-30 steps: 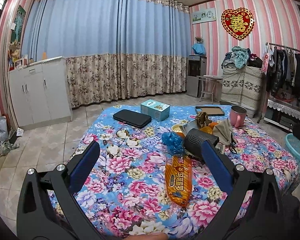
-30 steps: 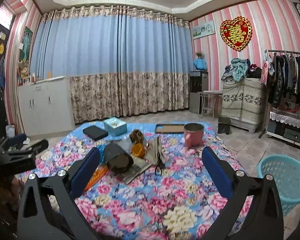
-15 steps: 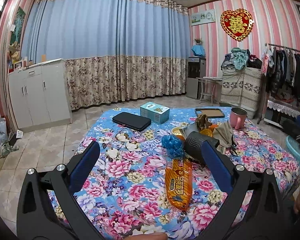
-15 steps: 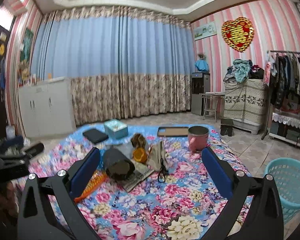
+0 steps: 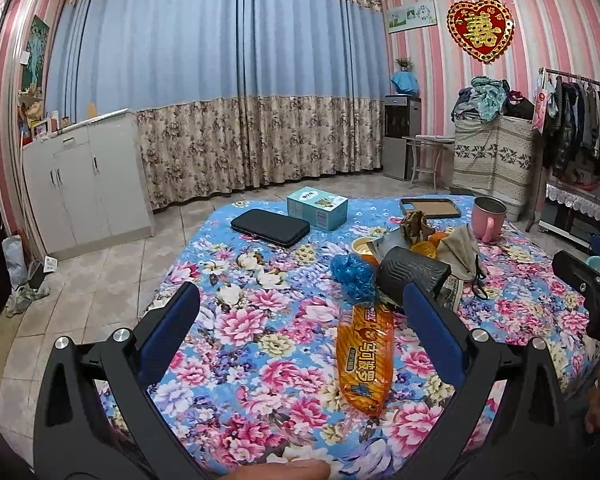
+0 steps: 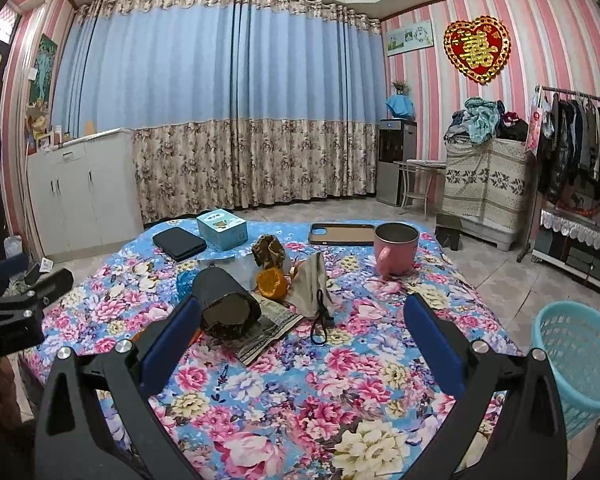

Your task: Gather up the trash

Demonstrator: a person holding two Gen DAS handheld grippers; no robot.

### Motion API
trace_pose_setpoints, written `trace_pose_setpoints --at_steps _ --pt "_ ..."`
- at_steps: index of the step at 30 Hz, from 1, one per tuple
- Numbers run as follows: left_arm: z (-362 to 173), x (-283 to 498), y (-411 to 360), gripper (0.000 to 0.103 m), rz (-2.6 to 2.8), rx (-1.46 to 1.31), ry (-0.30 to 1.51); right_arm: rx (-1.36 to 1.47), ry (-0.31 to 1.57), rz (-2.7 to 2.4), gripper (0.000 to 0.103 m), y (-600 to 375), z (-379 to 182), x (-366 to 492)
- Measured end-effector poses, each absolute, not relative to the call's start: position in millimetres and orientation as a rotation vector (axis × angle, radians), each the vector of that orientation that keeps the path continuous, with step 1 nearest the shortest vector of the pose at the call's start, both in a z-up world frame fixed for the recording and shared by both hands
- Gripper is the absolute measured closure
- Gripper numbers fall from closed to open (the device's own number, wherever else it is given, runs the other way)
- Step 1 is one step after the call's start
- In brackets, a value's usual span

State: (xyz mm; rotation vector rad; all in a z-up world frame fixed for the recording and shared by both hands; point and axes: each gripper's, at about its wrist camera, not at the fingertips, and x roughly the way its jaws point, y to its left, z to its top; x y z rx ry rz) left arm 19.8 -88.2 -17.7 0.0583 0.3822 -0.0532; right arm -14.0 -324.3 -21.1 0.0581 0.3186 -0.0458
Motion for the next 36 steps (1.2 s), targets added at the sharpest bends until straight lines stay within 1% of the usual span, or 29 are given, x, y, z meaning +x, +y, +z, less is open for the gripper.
trace_pose_setpoints --at_steps 4,15,20,36 --pt "-24.9 24.2 -91.5 0.005 -0.044 0.089 0.393 0.046 0.316 -0.047 0.004 -322.0 -20.2 -15.3" --pt "-26.4 21.8 -93.3 0.005 -0.089 0.079 0.372 0.054 0.314 -0.034 0.004 -321.3 -17.9 -16.4" --pt "-25.9 21.9 -85.7 0.005 -0.086 0.040 0.376 0.042 0.300 -0.028 0.004 -316.6 -16.6 -21.1" --pt "-26.7 23.9 -83.8 0.005 -0.089 0.032 0.385 0.059 0.299 -0.035 0.004 -321.1 -16.7 -21.0"
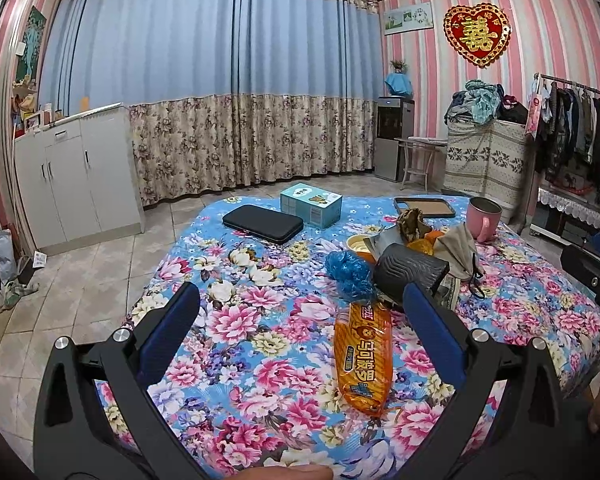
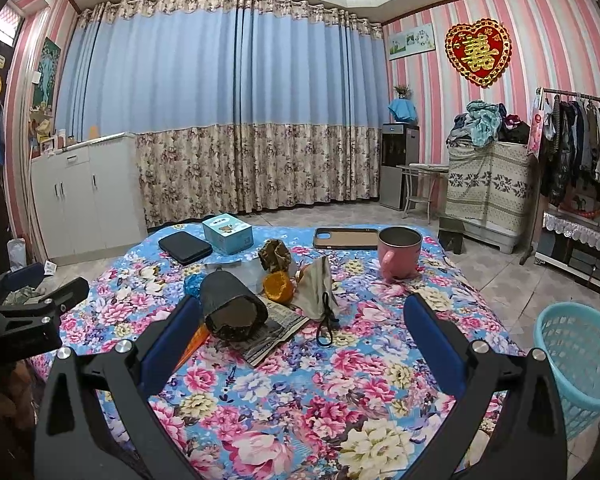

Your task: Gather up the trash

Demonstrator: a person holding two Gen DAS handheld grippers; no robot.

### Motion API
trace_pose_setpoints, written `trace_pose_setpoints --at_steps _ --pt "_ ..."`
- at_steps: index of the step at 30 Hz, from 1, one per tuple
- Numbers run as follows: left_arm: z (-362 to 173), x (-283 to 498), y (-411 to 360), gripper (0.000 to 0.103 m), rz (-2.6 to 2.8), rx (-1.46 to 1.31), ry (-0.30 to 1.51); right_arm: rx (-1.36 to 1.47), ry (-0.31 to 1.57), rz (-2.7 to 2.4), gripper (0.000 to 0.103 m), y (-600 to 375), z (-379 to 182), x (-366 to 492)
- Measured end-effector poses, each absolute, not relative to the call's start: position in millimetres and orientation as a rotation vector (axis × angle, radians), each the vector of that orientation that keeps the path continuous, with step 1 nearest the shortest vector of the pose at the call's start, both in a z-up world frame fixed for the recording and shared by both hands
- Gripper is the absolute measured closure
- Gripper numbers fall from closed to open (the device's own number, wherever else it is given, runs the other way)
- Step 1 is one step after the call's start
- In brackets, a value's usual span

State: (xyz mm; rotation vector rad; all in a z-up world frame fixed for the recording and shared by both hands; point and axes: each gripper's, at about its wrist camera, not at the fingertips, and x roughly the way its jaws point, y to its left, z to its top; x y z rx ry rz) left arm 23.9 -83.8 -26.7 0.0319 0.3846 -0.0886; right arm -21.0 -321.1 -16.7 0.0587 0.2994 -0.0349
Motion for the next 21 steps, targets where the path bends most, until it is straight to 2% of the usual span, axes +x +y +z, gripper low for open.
trace_pose_setpoints --at_steps 21 --pt "-27.2 24.0 -83.1 0.005 -0.087 0.029 0.385 0.063 0.287 -0.047 0.004 -323.0 -15.0 -24.3"
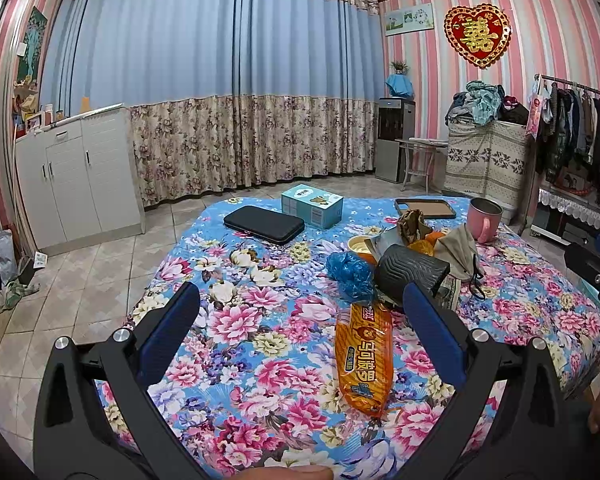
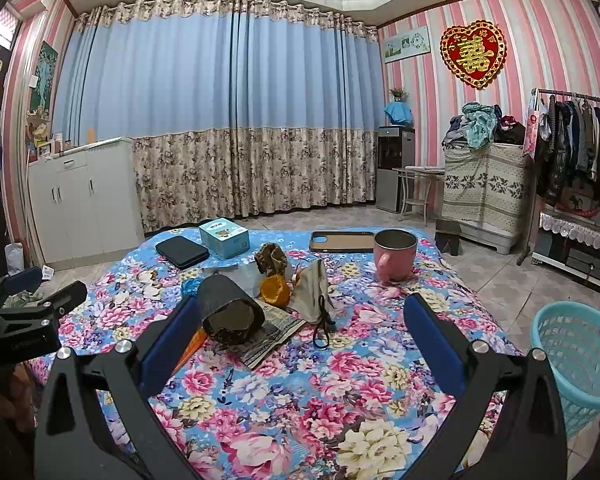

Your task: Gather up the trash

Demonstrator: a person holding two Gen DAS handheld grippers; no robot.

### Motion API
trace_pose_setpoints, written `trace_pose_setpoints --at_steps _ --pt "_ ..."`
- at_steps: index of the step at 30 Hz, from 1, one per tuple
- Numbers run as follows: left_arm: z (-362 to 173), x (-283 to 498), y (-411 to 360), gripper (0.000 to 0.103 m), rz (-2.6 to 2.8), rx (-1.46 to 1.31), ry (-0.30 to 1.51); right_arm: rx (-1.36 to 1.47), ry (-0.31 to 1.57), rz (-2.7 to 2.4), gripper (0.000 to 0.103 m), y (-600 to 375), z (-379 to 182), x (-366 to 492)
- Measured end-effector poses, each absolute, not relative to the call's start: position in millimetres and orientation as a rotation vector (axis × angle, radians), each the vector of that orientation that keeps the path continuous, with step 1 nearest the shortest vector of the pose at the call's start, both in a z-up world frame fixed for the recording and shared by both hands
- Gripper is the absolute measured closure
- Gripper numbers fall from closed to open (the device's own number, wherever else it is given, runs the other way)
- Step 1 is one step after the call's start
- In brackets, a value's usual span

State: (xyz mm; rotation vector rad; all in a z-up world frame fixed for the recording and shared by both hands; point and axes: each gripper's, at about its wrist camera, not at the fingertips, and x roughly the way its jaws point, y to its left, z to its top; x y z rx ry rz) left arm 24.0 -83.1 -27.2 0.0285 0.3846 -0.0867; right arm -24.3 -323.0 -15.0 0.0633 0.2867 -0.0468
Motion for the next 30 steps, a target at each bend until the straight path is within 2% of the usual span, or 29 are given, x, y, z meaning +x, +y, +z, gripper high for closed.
trace_pose_setpoints --at_steps 7,12,17,25,30 --pt "-27 38 -79 0.005 -0.117 0.016 0.445 0.114 0.325 -0.020 0.004 -334 -12 -14" --pt "-14 57 -80 0.005 -0.115 0.054 0.424 0.127 0.307 -0.009 0.004 -339 -3 8" --pt "-17 82 -76 0.005 -0.111 0.028 0.446 0.169 0.466 0.155 0.004 -317 -25 66" --pt "-47 129 -82 0.005 -0.118 0.053 0.529 -0.002 0.560 0.236 0.004 -272 -58 134" --pt "-62 151 -80 0.005 -0.101 0.041 0.621 -0.040 0.686 0.232 0.005 -266 -86 164"
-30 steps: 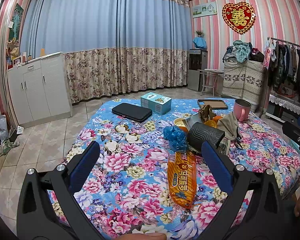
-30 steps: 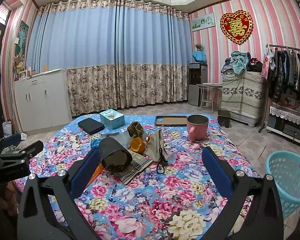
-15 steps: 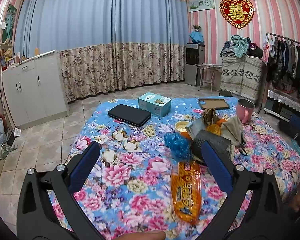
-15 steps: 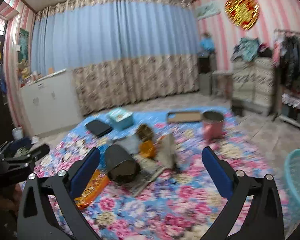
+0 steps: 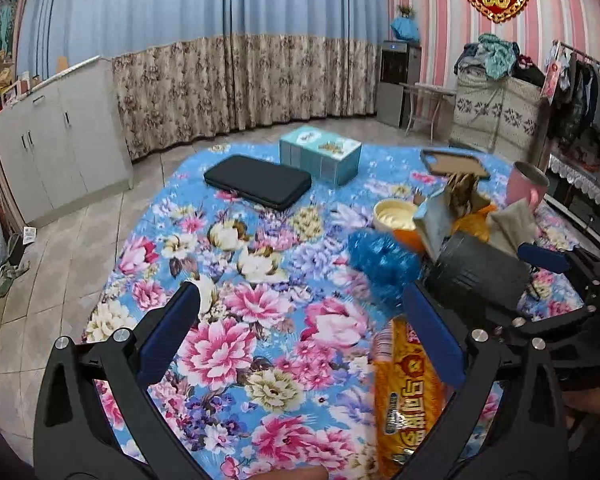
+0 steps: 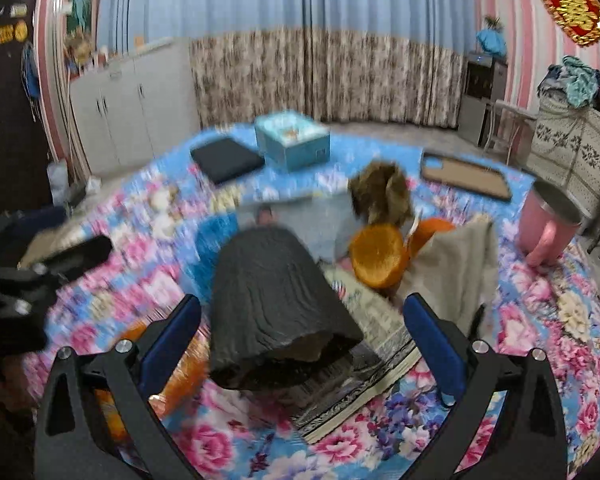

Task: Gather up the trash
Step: 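Grasp the black cylinder with the right tool while the left tool grasps the blue bag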

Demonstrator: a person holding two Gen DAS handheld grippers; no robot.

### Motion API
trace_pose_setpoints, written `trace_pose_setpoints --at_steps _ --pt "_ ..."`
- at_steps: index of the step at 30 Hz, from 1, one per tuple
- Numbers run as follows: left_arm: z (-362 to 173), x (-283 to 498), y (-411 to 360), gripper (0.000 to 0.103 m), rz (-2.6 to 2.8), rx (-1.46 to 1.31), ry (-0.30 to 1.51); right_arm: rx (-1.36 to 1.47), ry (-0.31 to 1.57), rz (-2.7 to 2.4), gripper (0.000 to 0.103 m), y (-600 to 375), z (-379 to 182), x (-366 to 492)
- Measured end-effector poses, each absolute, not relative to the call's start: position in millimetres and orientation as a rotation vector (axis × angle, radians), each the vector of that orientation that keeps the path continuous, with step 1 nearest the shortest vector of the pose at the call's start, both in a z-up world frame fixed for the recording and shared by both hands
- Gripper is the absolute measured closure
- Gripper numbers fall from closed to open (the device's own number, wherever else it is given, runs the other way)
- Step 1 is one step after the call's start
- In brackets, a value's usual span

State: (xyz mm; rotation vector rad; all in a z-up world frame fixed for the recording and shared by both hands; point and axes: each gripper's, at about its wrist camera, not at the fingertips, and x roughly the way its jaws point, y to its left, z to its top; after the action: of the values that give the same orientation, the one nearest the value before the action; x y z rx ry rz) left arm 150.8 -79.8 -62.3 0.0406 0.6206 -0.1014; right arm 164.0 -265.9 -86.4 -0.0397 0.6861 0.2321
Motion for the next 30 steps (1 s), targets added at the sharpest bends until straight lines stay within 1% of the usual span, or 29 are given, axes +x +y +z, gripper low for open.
trace_pose_setpoints --at_steps 1,2,5,10,14,16,18,20,21,23,24,26,28,30 --pt "-65 152 -79 0.005 -0.104 0.042 0.624 -0.038 0.703 0.231 0.012 -266 -91 166" --pt "-68 154 -79 0.005 -0.113 0.038 0.633 -0.025 0.717 0.256 0.028 -266 -93 169" --pt "-74 160 -75 0.005 -0.142 0.002 0.654 0.018 0.690 0.264 0.028 -273 -89 165" --pt "-76 171 -89 0.005 -0.172 0.009 0.669 0.101 0.538 0.191 0.028 -295 -62 132" --pt "-79 189 -109 0.005 -0.192 0.037 0.693 0.090 0.452 0.154 0.028 -302 -47 116" --pt "-79 197 -116 0.007 -0.199 0.048 0.704 0.084 0.440 0.149 0.028 -303 -44 113" --pt "-81 209 -124 0.011 -0.206 0.054 0.727 0.084 0.443 0.147 0.028 -306 -44 112" --pt "-84 219 -127 0.026 -0.218 0.057 0.753 0.088 0.443 0.142 0.028 -310 -43 111" --pt "-86 222 -128 0.039 -0.230 0.054 0.767 0.093 0.443 0.142 0.028 -312 -43 110" --pt "-90 225 -130 0.077 -0.268 0.052 0.795 0.101 0.441 0.136 0.028 -314 -44 109" --pt "-90 223 -131 0.080 -0.284 0.058 0.794 0.105 0.440 0.135 0.028 -315 -44 108" --pt "-84 216 -129 0.092 -0.300 0.055 0.776 0.114 0.434 0.130 0.028 -318 -43 106" --pt "-74 206 -124 0.097 -0.305 0.048 0.757 0.122 0.431 0.127 0.028 -321 -41 104" --pt "-57 192 -116 0.098 -0.297 0.055 0.719 0.124 0.423 0.138 0.028 -322 -37 101"
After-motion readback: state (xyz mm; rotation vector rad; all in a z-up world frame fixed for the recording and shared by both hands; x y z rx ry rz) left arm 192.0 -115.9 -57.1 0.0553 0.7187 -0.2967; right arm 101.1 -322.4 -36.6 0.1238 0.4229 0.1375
